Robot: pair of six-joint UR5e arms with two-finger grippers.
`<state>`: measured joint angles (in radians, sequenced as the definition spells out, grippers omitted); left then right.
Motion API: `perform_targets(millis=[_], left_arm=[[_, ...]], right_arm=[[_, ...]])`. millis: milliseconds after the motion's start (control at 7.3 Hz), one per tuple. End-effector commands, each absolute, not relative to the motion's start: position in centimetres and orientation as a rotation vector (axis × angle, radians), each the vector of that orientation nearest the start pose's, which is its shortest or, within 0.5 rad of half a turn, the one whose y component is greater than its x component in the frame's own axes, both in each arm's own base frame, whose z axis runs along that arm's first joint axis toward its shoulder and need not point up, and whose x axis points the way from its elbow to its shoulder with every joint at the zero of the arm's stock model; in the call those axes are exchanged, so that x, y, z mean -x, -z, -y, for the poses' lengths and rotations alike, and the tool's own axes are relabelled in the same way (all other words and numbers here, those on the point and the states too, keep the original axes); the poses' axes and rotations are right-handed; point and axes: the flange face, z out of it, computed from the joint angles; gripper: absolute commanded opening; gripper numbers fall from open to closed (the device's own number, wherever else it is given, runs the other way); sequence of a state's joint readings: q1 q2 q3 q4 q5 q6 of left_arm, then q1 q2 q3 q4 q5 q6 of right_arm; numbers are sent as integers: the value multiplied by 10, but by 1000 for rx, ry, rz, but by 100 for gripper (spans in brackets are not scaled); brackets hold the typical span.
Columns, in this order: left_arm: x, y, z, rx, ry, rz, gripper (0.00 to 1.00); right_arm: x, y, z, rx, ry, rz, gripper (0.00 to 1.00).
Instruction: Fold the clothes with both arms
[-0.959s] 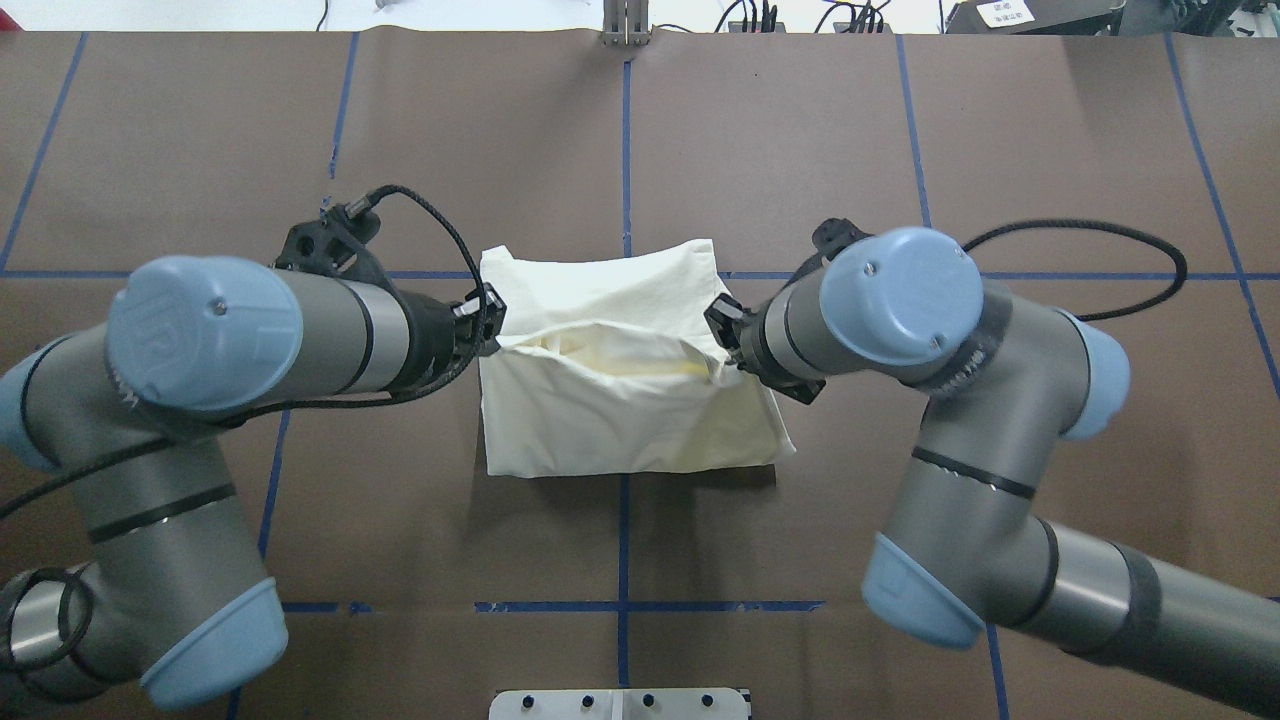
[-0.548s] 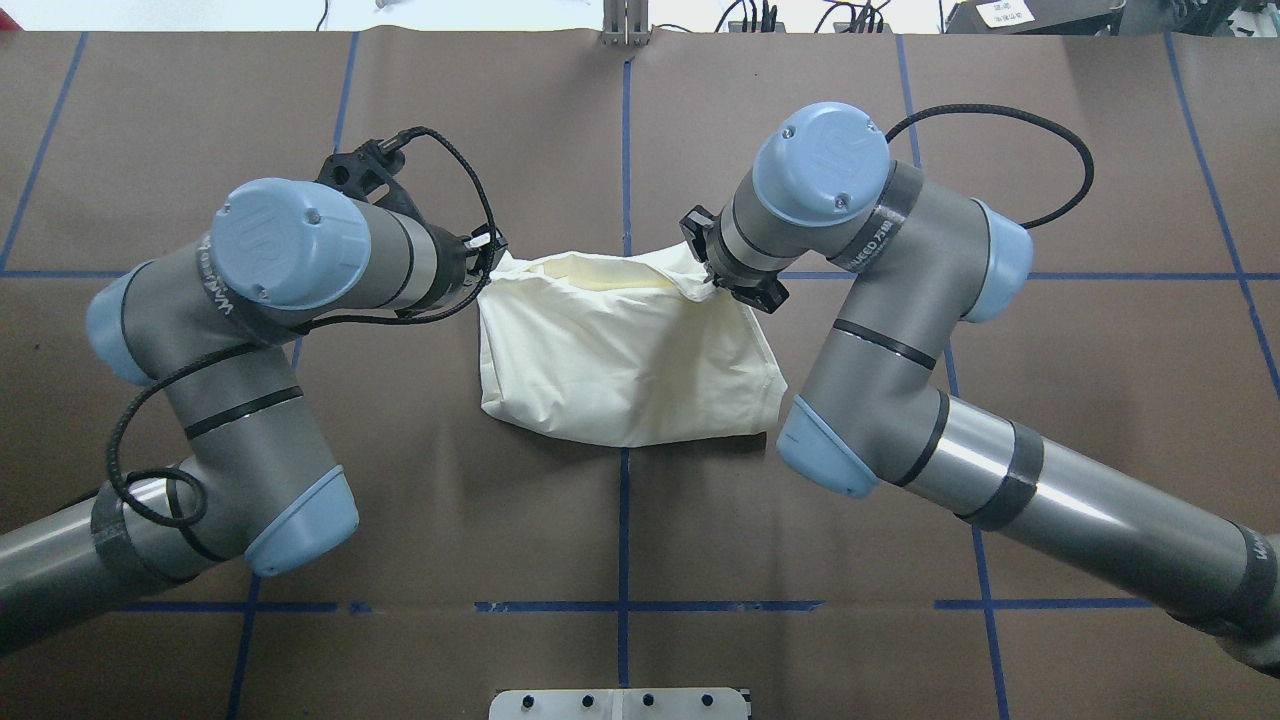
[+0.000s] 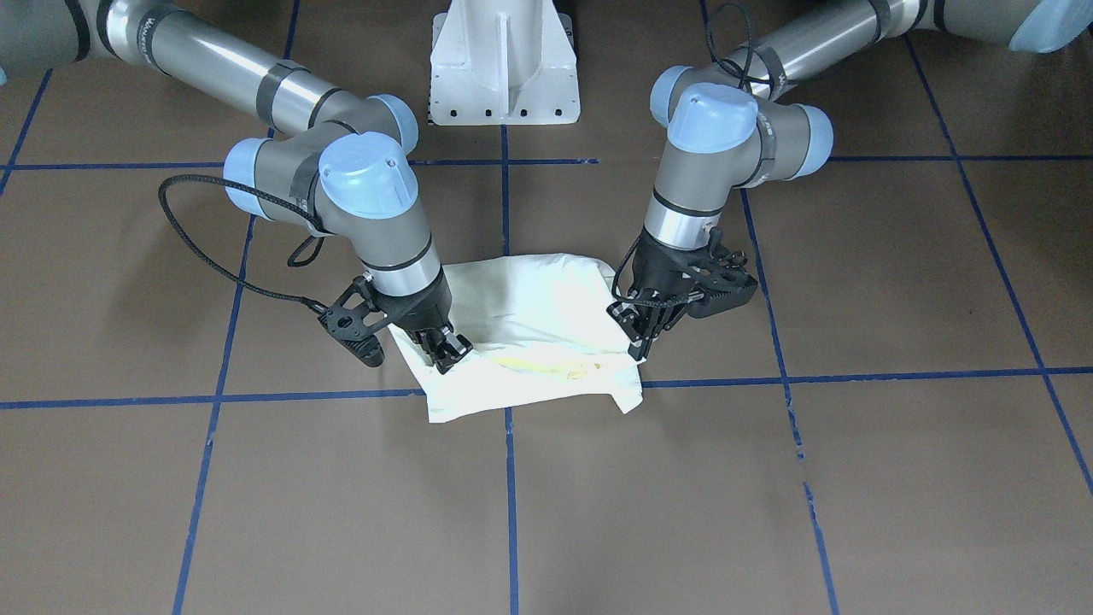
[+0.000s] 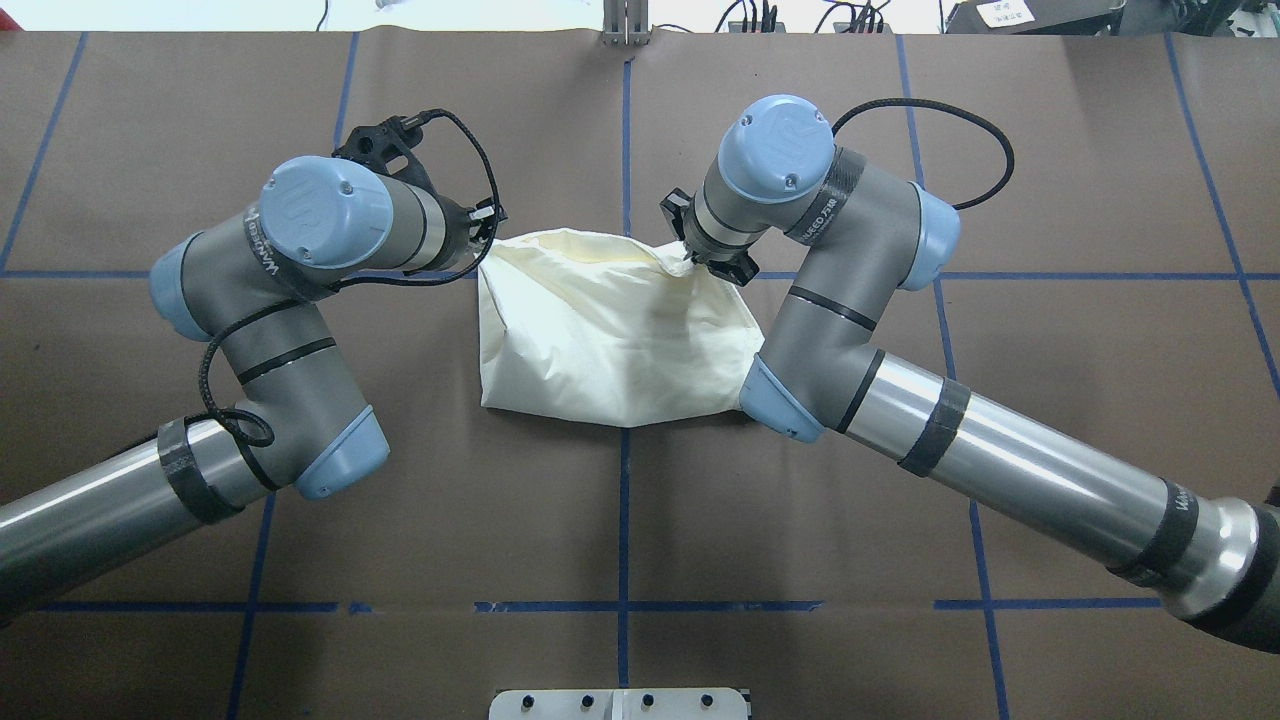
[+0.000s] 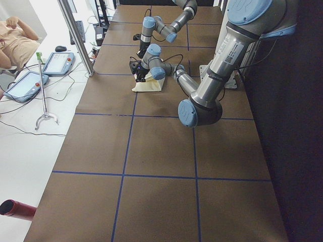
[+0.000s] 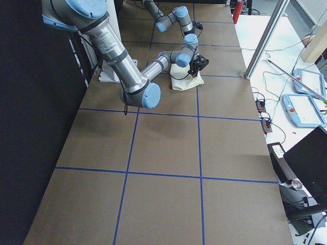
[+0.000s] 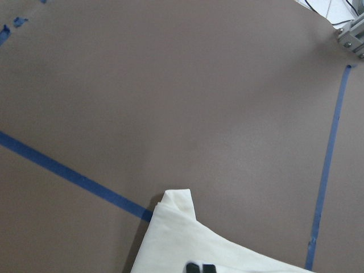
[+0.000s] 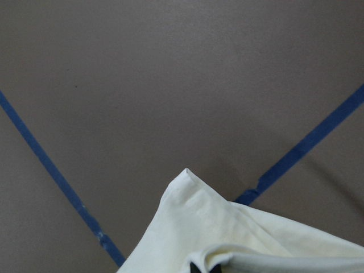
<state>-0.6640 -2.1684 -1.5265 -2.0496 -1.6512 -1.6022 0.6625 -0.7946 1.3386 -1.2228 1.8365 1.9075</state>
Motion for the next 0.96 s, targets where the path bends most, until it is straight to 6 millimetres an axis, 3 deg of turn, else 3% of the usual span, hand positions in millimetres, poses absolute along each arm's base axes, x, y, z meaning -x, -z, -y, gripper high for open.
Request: perform_targets(millis=[0, 137, 274, 411, 548, 685, 822], left_arm=[[-479, -275, 557, -303, 567, -1077, 47], [-466, -267, 551, -309, 554, -1109, 45], [-446, -281, 525, -260, 495, -1142, 41], [-431, -310, 506, -250, 443, -1191, 15], [-427, -340, 495, -254, 428, -1214, 0], [-437, -344, 489, -246, 412, -1226, 0], [-464, -349, 478, -224, 380, -1232, 0]], right_arm=[[548, -259, 571, 85, -786, 962, 0], [548, -260, 571, 84, -785, 960, 0], [548, -258, 571, 84, -784, 963, 0], [548, -259, 571, 84, -784, 962, 0], [548, -259, 571, 84, -784, 962, 0], [548, -258, 570, 89, -780, 965, 0], [547, -257, 571, 90, -781, 967, 0]])
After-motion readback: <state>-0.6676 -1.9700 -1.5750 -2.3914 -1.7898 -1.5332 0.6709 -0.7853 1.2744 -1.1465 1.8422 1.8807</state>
